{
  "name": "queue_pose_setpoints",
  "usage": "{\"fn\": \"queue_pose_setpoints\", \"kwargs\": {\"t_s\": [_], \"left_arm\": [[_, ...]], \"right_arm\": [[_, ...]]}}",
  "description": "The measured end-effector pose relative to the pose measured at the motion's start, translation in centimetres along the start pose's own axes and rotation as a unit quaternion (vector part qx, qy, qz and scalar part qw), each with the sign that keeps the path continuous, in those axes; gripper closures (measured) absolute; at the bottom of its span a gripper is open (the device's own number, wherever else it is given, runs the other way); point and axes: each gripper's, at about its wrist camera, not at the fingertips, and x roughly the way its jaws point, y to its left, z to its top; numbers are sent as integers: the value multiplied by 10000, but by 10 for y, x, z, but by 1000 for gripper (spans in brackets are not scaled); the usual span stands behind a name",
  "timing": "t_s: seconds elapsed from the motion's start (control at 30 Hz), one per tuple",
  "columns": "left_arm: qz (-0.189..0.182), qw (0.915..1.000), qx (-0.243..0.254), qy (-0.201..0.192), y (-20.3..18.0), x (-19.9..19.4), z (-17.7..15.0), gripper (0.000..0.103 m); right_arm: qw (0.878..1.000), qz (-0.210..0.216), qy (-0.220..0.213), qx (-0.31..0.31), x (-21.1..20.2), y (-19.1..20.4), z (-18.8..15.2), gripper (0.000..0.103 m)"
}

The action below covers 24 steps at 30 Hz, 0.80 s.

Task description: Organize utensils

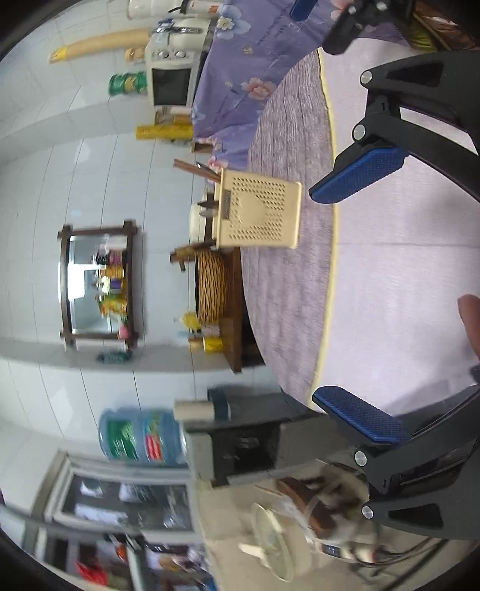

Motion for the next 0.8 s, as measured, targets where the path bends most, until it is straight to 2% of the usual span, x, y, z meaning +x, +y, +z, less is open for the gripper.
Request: {"fn": "queue_pose_setpoints", "kwargs": {"t_s": [0.17,0.23,0.43,0.8], "left_arm": [[-7,9998,-214,-42,14,-33,-16,5],[-5,9997,-224,-126,17,-41,-16,5],[62,9996,-82,-272,15,-45,-14,5],[-33,9998,16,-177,12,-44,-16,5]], "right_arm": [[9993,226,-251,130,-31,14,-10,6],[9993,245,-284,-7,-35,22,-9,6],[9989,249,-372,-135,-39,30,-4,6],[9991,210,-365,-81,-37,25,0,6]]}}
